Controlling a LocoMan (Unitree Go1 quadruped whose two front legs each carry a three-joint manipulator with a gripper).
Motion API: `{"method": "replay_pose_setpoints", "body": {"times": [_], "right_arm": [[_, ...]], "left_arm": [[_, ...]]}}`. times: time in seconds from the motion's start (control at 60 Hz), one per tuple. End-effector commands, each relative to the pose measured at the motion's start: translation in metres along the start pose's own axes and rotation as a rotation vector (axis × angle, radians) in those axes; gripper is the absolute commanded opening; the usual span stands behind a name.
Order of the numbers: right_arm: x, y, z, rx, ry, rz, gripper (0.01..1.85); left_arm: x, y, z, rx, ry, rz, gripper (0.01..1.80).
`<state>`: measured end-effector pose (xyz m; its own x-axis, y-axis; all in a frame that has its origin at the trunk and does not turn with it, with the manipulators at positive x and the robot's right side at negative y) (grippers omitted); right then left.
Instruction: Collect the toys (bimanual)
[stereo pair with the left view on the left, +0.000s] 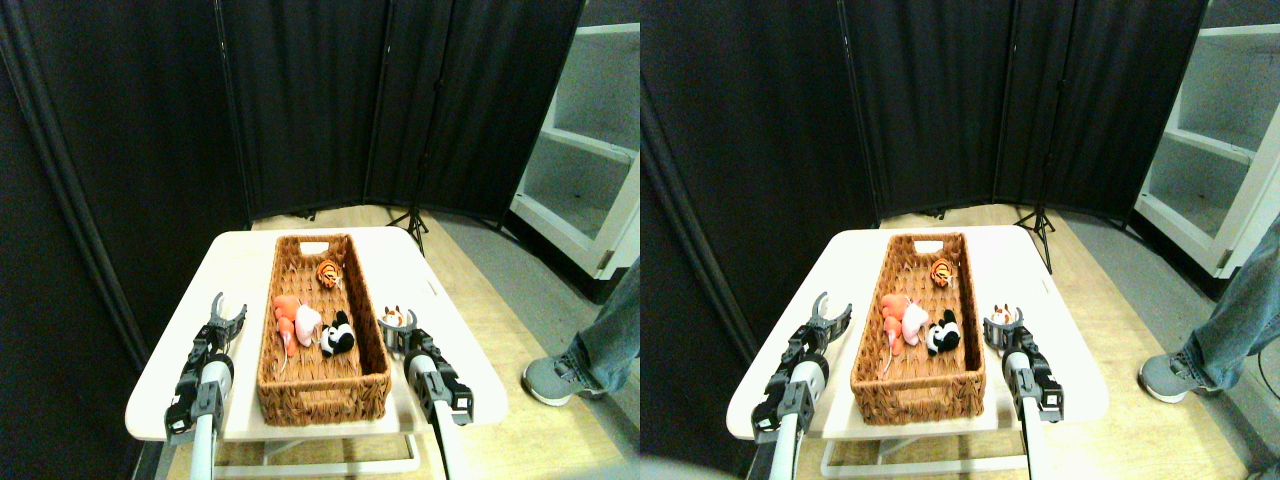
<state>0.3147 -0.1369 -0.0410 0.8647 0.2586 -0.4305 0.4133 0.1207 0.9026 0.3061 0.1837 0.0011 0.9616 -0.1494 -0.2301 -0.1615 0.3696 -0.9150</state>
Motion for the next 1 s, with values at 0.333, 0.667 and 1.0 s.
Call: {"method": "replay_pose_setpoints", "body": {"times": [0.333, 0.667, 1.0], "right_arm": [[-0.018, 0.041, -0.006, -0.087, -0.141, 0.080, 0.01], [-0.029, 0.096, -0.005, -0.208, -0.101, 0.203, 0.01], [-0.035, 0.138, -0.046, -0.277, 0.026, 0.274, 0.01]], "left_arm": [[0.001, -0.009, -0.001, 0.012, -0.007, -0.049, 0.36], [-0.002, -0.010, -0.001, 0.001, -0.008, -0.055, 0.34], [-0.008, -0.010, 0.000, -0.010, -0.037, -0.061, 0.32]]}}
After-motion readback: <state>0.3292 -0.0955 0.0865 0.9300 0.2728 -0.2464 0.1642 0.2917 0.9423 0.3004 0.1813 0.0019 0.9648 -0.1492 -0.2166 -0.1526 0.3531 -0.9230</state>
